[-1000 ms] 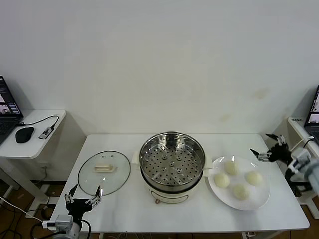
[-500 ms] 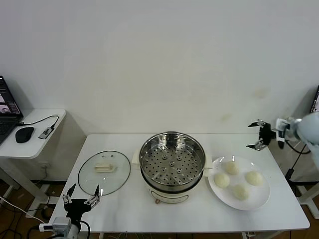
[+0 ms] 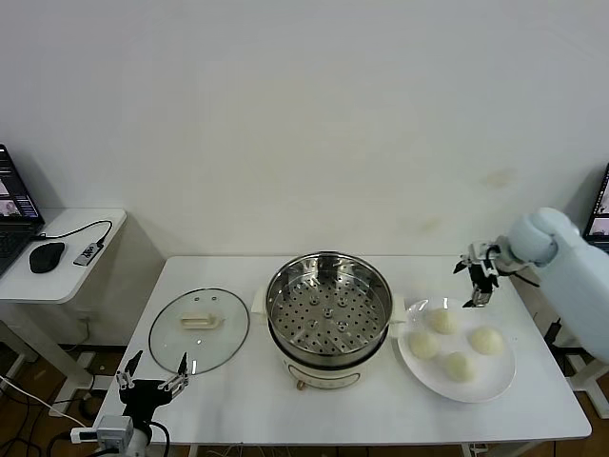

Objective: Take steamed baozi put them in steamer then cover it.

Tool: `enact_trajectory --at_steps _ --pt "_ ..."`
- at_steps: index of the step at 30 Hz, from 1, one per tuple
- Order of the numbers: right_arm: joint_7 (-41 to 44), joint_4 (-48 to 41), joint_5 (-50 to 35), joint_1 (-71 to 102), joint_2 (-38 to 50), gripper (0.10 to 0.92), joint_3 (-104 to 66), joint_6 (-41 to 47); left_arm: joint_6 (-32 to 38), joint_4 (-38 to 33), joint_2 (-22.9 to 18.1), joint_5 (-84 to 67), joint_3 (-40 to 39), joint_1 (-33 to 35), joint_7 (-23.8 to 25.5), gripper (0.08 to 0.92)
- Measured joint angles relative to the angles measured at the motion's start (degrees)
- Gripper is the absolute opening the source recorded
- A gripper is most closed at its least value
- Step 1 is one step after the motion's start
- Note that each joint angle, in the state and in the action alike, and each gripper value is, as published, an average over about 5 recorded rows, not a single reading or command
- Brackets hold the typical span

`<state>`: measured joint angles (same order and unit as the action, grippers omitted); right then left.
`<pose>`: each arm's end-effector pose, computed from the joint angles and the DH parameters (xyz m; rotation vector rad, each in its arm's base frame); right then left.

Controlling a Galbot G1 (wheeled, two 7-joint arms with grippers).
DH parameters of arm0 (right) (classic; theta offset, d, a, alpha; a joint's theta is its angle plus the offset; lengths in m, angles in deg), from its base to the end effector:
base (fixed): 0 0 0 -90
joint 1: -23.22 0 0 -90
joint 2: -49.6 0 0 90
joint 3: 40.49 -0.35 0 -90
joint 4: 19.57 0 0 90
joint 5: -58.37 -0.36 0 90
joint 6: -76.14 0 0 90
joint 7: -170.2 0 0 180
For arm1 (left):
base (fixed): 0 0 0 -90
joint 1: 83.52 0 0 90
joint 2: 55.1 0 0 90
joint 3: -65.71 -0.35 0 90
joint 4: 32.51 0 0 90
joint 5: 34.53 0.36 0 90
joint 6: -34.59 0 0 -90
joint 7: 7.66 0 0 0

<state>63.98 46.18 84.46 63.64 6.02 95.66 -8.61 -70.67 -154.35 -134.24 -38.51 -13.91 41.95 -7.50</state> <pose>0.5393 -0.1975 -0.1606 1.1579 -1.4202 1.4190 0.1598 0.0843 -0.2941 0.0986 -2.8188 -0.2571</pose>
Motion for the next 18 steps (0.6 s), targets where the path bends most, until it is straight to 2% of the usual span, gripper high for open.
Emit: enact_trajectory --at_steps 18 --pt "-2.38 -6.96 5.54 4.15 -5.87 0.823 -2.0 -1.24 -0.05 0.17 -0.7 0.41 -0.21 0.38 0.09 0.823"
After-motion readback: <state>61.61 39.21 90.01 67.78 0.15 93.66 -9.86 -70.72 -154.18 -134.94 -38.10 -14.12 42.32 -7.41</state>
